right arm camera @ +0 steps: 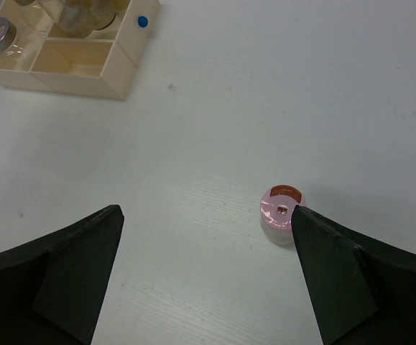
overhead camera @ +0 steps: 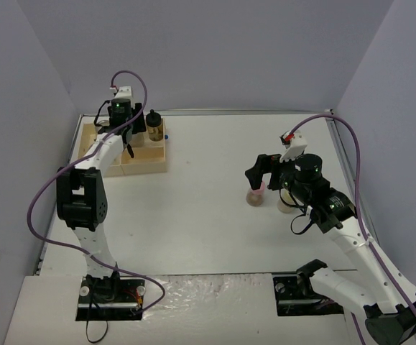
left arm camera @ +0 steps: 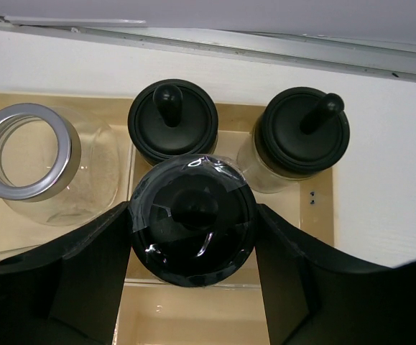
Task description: Organize the condiment bottles
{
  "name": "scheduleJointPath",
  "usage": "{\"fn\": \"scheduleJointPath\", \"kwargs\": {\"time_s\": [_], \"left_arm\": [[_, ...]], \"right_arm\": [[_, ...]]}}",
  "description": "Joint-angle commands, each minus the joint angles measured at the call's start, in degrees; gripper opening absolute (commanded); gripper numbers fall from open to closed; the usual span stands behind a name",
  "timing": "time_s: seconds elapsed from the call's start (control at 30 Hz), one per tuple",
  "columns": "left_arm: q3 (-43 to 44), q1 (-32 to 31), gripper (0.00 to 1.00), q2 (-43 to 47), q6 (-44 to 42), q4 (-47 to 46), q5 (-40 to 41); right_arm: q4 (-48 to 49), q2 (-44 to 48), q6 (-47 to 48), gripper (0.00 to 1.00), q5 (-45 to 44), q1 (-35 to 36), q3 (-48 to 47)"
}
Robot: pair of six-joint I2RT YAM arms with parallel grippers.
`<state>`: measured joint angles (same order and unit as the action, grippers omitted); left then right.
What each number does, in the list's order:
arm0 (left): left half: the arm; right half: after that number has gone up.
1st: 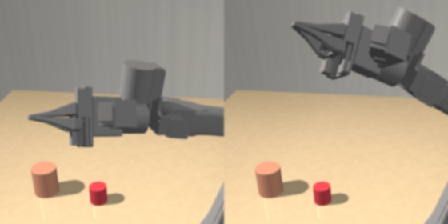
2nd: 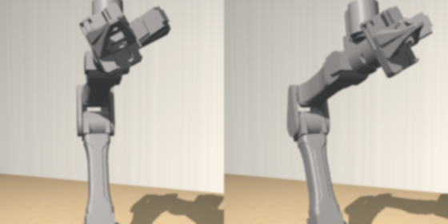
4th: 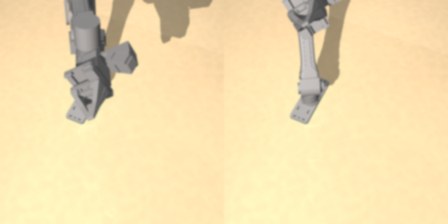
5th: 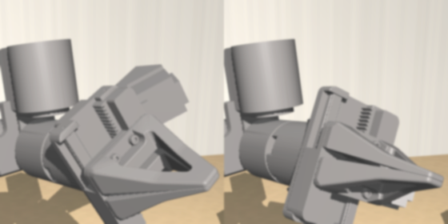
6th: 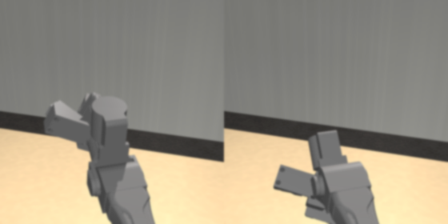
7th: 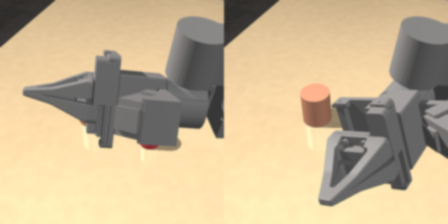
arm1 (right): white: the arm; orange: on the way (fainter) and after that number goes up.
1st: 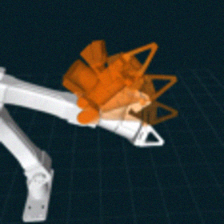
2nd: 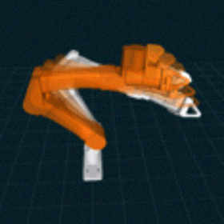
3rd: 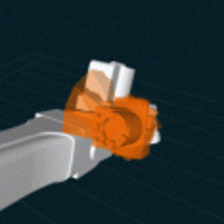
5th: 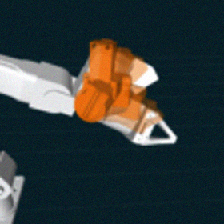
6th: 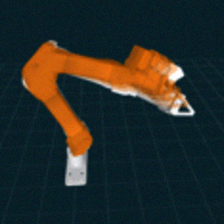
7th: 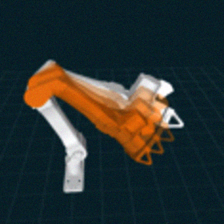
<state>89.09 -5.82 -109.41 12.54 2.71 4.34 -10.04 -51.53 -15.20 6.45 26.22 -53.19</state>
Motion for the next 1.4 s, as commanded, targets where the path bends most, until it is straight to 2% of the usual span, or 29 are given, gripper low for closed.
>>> {"fn": "scheduleJointPath", "kwargs": {"time_s": [0.0,0.37,0.57,0.73,0.87,0.97,1.07,1.17,1.3,1.37], "left_arm": [[5.14,0.37,0.00,0.72,-1.55,-7.05,-0.42],[0.73,0.79,0.04,0.08,-2.85,-10.24,1.29],[-0.75,1.01,0.17,-0.17,-2.75,-10.45,1.82],[-2.17,1.56,0.31,0.34,-2.30,-10.66,2.34],[-2.82,1.69,0.54,1.02,-2.41,-10.56,2.57],[-2.89,1.71,0.75,1.41,-2.52,-9.79,2.69],[-2.96,1.71,0.90,2.22,-2.43,-8.78,2.61],[-2.96,1.69,0.97,3.01,-2.28,-7.22,2.50],[-2.96,1.77,0.97,5.37,-1.06,-4.37,2.17],[-2.79,1.69,0.97,7.53,0.28,-1.60,1.55]], "right_arm": [[4.48,-0.21,-0.09,1.00,-0.83,-0.40,-2.03],[4.51,-0.35,0.00,1.00,-1.16,-0.38,-1.50],[4.50,-0.40,-0.20,1.00,-1.18,-0.38,-0.93],[4.46,0.02,-0.49,1.00,-1.18,-0.42,-0.51],[4.42,0.50,-0.69,1.00,-1.48,-0.47,-0.20],[4.20,0.70,-0.66,1.00,-1.90,-0.38,-0.07],[3.89,1.09,-1.14,1.00,-2.73,-0.38,-0.09],[3.39,1.10,-2.00,1.00,-4.42,-0.38,-0.70],[0.55,-0.12,-3.31,1.00,-10.84,-0.46,-2.65],[-1.26,-0.75,-4.34,1.00,-16.94,-0.47,-3.58]]}}
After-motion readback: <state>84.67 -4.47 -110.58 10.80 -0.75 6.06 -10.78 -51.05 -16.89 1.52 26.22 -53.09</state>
